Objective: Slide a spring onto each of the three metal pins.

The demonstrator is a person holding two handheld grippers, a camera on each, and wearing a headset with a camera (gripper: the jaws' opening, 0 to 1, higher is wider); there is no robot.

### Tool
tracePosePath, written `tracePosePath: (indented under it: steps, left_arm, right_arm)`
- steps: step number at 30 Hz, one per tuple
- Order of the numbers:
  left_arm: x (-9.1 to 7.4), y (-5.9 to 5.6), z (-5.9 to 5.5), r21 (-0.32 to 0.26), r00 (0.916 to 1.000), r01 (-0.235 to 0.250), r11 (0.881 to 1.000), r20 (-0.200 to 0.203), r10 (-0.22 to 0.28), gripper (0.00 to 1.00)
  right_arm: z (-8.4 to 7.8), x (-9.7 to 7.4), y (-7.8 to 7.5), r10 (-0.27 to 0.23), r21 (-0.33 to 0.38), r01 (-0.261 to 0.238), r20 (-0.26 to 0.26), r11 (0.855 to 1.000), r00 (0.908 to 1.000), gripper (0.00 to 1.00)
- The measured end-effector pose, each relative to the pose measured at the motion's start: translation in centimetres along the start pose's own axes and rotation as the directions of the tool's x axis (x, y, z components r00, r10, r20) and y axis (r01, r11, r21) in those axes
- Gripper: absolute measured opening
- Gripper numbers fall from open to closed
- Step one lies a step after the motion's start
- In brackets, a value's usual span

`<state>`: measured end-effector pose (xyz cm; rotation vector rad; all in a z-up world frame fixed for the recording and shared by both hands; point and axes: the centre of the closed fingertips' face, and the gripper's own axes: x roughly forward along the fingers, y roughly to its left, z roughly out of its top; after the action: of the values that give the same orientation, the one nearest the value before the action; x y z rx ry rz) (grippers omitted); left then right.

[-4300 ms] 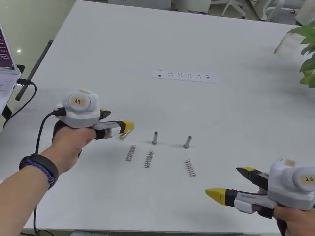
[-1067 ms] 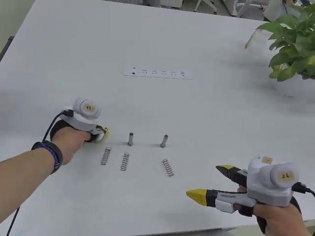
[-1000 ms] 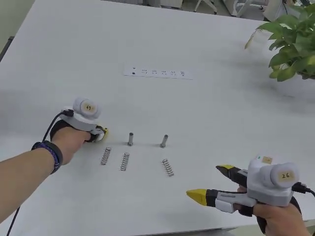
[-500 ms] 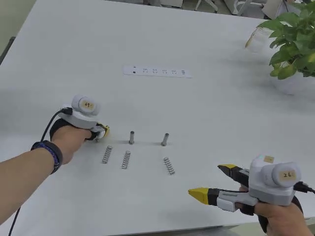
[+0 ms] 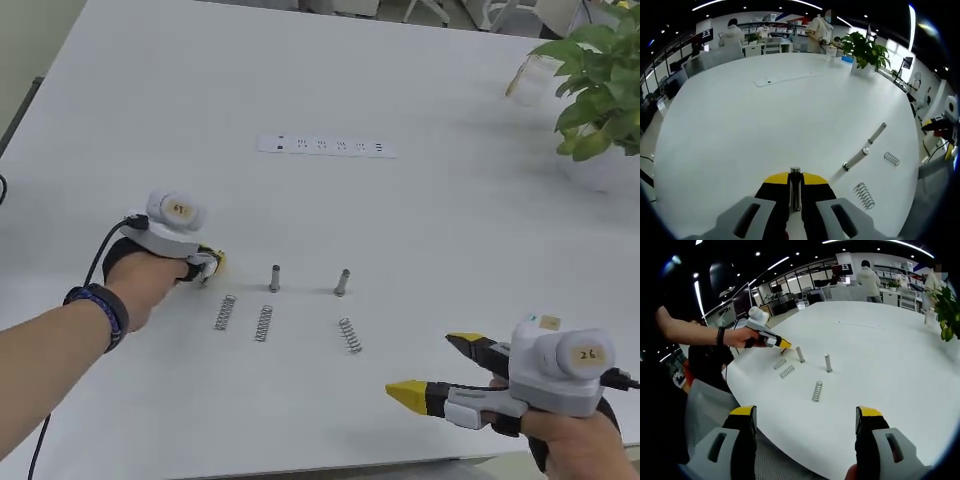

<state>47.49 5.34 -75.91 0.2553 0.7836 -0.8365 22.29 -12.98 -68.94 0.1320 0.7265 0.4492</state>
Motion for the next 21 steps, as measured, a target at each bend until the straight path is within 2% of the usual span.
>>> tracePosePath:
  steps: [11,21]
  left_arm:
    - [-0.9,0.1,0.2,-0.005,0.9998,-0.009,1.000,0.015,0.009,0.00]
    - [-1.6,-0.5,0.1,0.002,0.9997,-0.012,1.000,0.022,0.012,0.00]
  right_arm:
    - [-0.1,0.4,0.6,0.011,-0.002,-0.011,-0.002,1.000,0.9999,0.80]
    - [-0.3,0.4,0.6,0.012,0.000,-0.012,-0.001,1.000,0.9999,0.80]
